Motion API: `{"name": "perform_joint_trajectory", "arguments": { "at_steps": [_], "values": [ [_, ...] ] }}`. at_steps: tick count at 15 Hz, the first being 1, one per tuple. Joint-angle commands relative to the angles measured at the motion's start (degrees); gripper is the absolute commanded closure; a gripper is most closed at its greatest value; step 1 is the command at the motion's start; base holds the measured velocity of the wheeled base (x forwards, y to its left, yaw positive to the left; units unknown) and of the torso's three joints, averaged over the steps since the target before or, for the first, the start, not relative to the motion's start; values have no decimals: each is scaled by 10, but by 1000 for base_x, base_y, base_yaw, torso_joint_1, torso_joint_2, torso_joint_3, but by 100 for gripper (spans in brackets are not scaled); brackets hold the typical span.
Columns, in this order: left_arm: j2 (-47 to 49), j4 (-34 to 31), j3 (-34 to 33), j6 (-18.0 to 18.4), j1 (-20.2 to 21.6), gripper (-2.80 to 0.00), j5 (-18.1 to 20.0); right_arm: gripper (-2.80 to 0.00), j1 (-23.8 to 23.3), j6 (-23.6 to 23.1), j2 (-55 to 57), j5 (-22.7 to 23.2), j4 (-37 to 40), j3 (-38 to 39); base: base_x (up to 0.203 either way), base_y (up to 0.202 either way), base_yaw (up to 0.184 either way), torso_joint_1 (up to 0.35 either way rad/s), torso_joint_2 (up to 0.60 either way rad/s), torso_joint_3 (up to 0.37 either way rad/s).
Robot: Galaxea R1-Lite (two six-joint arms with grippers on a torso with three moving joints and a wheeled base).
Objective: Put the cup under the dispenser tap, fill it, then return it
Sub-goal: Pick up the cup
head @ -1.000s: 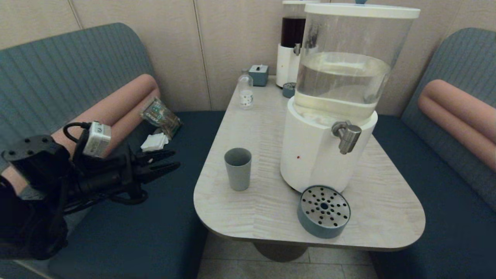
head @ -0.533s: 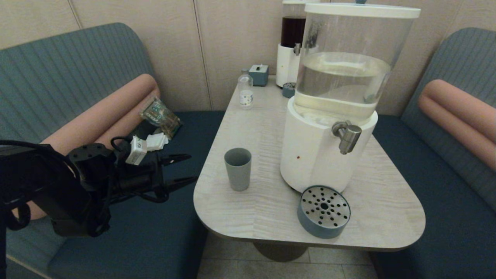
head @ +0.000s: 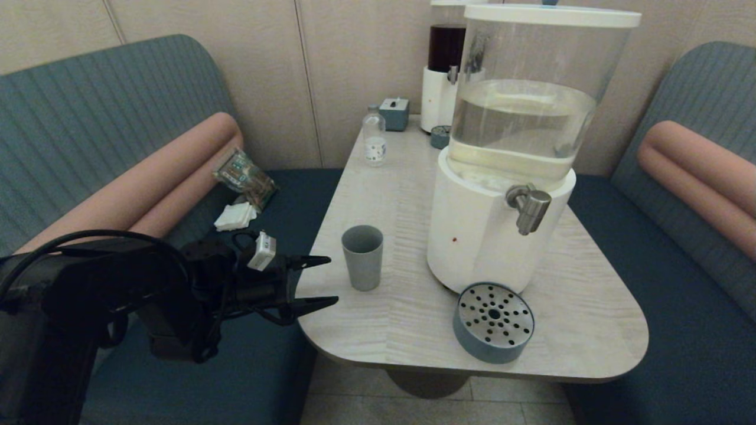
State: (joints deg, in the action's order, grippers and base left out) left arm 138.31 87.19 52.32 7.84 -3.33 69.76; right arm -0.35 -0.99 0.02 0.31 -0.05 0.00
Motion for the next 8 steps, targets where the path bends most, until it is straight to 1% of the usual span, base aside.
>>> {"name": "perform_joint_trajectory", "arguments": {
  "at_steps": [1,5,8],
  "values": [
    [22,5,23,-1,-12,-280,2,0,0,-1,0,0,1,1,0,0,0,0,0,0],
    [32,5,74,-26,-29,-280,-9,0,0,0,0,0,0,1,0,0,0,0,0,0],
    [44,5,122,-58,-41,-280,-40,0,0,-1,0,0,0,1,0,0,0,0,0,0]
  ]
}}
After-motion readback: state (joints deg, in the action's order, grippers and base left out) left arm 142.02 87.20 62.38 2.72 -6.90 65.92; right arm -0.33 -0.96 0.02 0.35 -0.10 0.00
